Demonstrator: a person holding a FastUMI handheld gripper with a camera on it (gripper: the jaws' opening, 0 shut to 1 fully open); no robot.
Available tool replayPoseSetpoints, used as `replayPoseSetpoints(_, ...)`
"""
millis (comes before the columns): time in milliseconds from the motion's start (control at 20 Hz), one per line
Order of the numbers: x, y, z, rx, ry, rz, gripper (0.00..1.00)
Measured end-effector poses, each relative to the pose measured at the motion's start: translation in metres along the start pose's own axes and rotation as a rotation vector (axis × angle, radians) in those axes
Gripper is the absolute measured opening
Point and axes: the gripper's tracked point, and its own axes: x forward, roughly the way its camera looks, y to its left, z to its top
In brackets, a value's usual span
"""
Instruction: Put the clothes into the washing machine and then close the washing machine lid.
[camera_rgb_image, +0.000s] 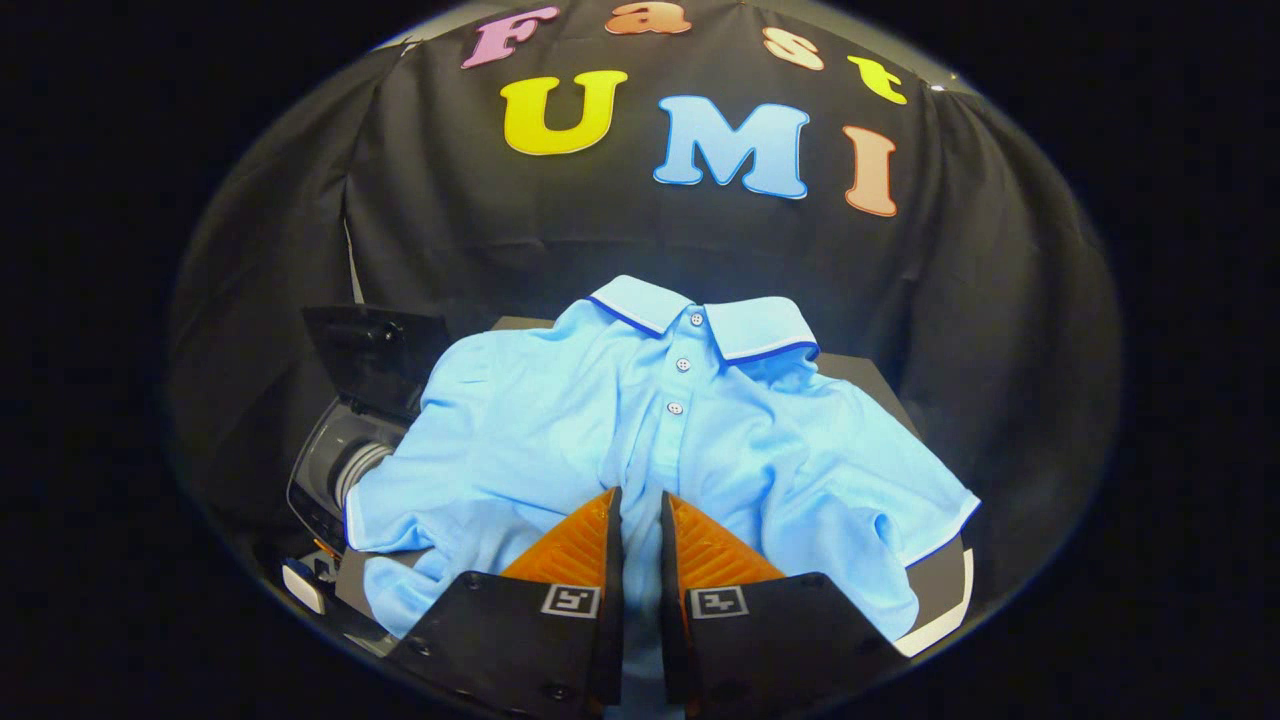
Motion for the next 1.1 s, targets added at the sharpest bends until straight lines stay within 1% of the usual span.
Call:
replayPoseSetpoints(50,-0.004,0.001,-0.002,-0.005,-0.012,-0.003,0.02)
replayPoseSetpoints(300,-0.004,0.0,0.001,0.039,-0.021,0.029,0.02)
replayPoseSetpoints(550,-0.022,-0.001,0.019,0.094,-0.069,0.056,0.02)
replayPoseSetpoints(900,-0.054,-0.002,0.069,0.124,-0.171,0.088,0.02)
replayPoseSetpoints(1100,-0.075,0.004,0.103,0.127,-0.261,0.117,0.01)
